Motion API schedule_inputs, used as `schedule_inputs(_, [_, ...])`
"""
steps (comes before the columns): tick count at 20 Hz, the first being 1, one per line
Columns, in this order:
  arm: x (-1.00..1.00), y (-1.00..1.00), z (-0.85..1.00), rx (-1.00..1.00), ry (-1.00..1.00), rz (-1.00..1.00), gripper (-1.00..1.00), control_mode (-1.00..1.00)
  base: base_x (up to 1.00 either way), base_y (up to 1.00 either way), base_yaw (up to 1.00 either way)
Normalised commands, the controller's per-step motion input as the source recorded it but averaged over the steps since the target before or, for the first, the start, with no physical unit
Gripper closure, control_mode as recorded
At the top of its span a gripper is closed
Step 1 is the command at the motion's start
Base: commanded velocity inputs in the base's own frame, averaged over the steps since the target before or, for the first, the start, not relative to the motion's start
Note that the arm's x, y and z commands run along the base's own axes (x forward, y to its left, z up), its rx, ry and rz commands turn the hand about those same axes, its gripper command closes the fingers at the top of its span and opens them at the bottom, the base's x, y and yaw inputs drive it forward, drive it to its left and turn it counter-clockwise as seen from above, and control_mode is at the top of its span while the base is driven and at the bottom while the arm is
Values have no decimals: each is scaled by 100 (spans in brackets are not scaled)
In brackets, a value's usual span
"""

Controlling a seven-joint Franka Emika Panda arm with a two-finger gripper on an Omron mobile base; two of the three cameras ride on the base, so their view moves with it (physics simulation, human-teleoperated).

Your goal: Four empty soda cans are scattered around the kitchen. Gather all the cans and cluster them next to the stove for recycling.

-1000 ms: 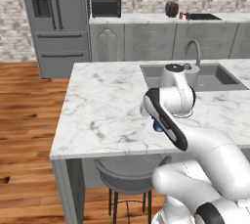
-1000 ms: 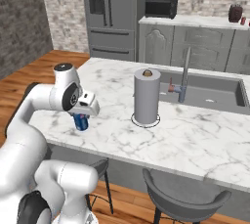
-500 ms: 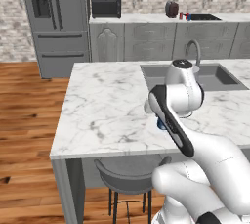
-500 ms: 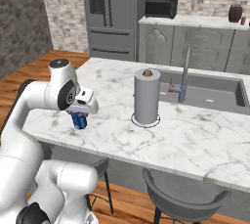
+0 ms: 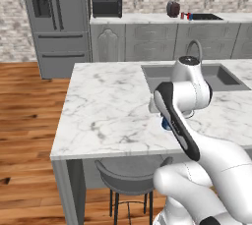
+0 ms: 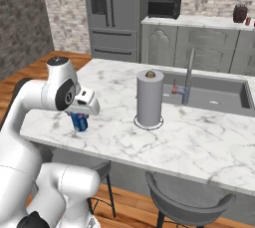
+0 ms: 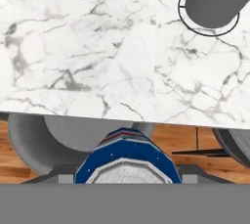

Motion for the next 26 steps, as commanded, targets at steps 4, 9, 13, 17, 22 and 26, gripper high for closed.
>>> schedule_inputs(4, [-10, -5, 0, 0, 0, 1, 100, 100, -1, 0, 1])
schedule_inputs(9, [0, 0, 0, 0, 0, 0, 100, 100, -45, 0, 1])
schedule_inputs(13, [0, 0, 0, 0, 0, 0, 100, 100, -63, 11, 0])
schedule_inputs(17, [0, 0, 0, 0, 0, 0, 100, 100, -59, 40, 0])
schedule_inputs(22, [0, 0, 0, 0, 0, 0, 100, 100, -37, 67, 0])
schedule_inputs(26, [0, 0, 0, 0, 0, 0, 100, 100, -31, 89, 0])
